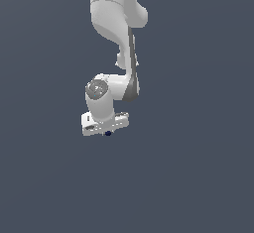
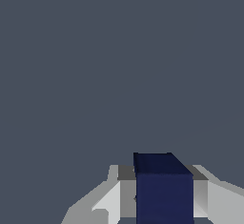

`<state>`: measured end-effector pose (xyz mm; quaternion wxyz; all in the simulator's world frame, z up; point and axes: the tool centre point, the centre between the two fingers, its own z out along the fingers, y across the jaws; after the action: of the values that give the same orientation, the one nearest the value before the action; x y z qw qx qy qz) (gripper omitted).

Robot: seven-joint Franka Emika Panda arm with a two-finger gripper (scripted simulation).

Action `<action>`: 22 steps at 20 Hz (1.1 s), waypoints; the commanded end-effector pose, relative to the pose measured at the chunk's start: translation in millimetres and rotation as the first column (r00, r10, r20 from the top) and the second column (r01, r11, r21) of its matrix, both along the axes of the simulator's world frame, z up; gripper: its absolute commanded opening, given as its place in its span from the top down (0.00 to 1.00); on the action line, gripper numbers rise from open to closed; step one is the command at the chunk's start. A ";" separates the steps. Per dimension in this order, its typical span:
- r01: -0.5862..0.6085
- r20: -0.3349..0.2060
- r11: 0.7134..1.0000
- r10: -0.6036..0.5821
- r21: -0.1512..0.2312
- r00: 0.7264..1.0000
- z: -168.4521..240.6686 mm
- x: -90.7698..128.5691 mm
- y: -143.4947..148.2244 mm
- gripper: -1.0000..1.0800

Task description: Pick up the object and move it to a goal position.

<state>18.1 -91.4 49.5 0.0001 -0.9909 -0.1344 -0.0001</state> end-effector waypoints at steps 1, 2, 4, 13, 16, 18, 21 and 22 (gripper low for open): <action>-0.001 0.000 1.000 0.001 0.000 1.000 5.2 12.3 -19.6 1.00; -0.001 0.000 1.000 0.001 0.000 1.000 7.0 16.9 -26.8 1.00; -0.001 0.000 1.000 0.001 0.000 1.000 10.5 25.8 -40.4 1.00; -0.001 0.000 1.000 0.001 0.000 1.000 22.1 56.8 -86.5 1.00; -0.001 0.000 1.000 0.001 0.000 1.000 24.4 63.1 -95.2 1.00; -0.001 0.000 1.000 0.001 0.000 1.000 25.5 66.3 -99.6 1.00; -0.001 0.000 1.000 0.001 0.000 1.000 26.7 69.8 -104.2 1.00; -0.001 0.000 1.000 0.001 0.000 1.000 26.9 70.6 -105.2 1.00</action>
<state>86.9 -194.8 75.8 -0.0001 -0.9909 -0.1346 0.0000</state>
